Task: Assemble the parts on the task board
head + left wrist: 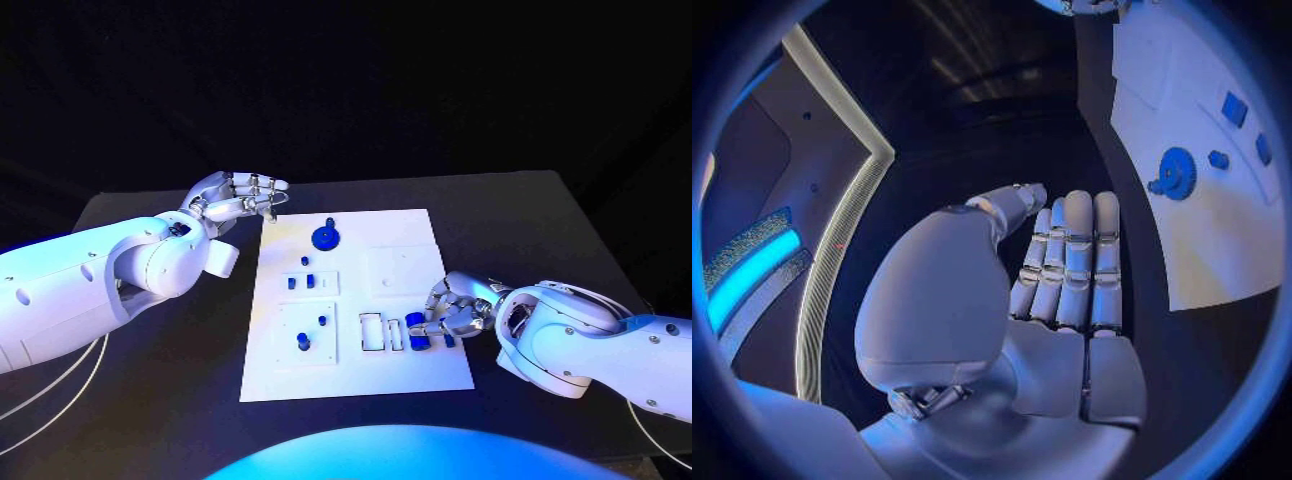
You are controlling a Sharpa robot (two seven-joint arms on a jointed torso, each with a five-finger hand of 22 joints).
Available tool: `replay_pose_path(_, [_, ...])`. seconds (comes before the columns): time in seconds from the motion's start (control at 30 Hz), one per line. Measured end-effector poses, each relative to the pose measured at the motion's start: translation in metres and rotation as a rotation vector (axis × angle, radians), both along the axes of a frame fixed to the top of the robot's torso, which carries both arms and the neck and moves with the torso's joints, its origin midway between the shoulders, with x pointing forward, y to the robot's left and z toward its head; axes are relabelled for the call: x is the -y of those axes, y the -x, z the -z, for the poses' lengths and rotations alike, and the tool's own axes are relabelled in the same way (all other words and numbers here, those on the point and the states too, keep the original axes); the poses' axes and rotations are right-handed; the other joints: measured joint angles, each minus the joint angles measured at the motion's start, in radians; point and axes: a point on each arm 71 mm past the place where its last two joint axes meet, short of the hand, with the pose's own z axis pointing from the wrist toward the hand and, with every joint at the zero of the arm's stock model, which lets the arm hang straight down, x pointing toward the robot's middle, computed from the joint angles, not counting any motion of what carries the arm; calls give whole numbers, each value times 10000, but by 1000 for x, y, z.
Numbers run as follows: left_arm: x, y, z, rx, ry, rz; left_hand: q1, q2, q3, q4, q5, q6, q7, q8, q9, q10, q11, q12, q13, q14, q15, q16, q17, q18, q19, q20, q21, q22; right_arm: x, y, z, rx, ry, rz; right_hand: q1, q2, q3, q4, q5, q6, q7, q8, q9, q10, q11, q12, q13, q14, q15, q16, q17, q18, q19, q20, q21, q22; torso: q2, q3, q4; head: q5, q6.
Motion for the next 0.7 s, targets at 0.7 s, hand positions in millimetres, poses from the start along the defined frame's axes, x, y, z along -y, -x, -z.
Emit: replay_pose_path(0.7, [-3, 0, 0, -17, -19, -25, 0, 0, 0, 0, 0, 0, 0, 0, 1, 0, 0, 59, 0, 0, 0, 0, -12, 0, 0, 0, 38, 9, -8, -3, 7, -126, 704, -501, 508, 9, -194, -32, 161, 305, -157, 275, -6, 13, -83, 0, -2, 1, -72, -2, -2, 2, 0, -72, 37, -2, -25, 11, -10, -1, -57])
